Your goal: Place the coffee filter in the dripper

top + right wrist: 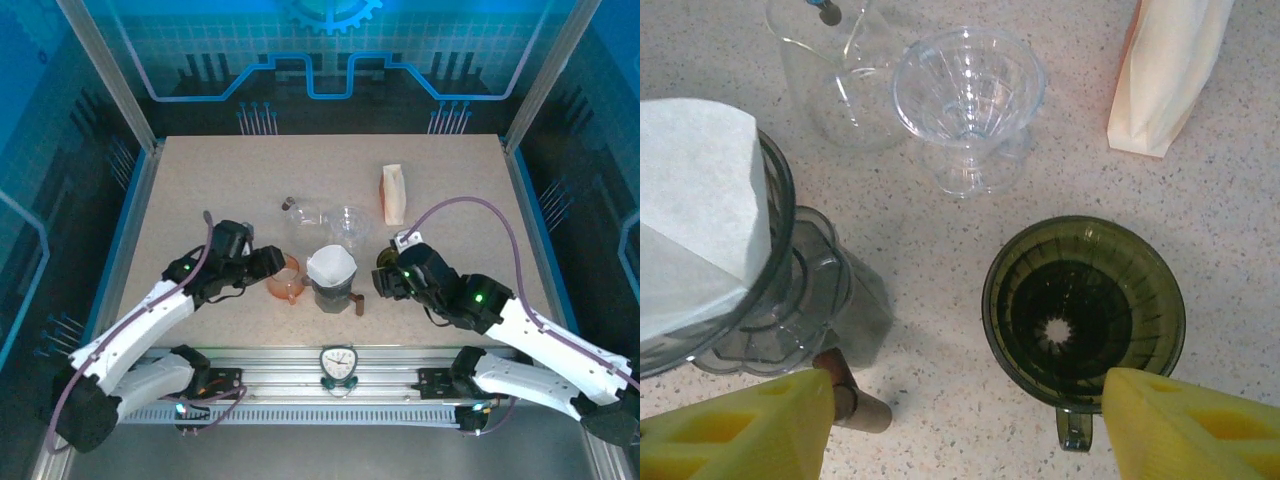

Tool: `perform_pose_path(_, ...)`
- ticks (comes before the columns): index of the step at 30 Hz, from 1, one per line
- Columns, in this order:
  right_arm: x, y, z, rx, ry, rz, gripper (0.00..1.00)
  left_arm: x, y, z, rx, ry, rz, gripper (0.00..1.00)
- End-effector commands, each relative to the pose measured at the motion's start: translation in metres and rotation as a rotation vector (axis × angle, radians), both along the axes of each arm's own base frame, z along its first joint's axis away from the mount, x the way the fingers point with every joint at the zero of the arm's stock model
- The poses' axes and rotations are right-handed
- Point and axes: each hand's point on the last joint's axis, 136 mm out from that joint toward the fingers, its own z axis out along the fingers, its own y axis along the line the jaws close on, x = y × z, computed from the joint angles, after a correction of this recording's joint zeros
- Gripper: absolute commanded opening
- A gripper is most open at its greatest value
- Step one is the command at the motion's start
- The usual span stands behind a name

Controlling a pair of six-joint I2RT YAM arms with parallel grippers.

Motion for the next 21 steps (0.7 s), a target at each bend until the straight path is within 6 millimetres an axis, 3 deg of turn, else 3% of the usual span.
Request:
perform_pose_path(1, -0.006, -0.002, -0.003, 0.041, 0.003, -0.007, 0.72, 0.005, 0.012, -0.019, 0.077, 0.042, 0.049, 0.65)
perform_pose_path(9, -0.018, -0.010, -0.020, 0.055, 0.025, 0.007, 0.72, 0.017, 0.024, -0.038, 0.191, 0.096, 0.090, 0.57)
perform_pose_path(21, -0.030, -0.017, -0.039, 0.079, 0.024, 0.034, 0.73, 0.023, 0.030, -0.053, 0.282, 0.147, 0.077, 0.37)
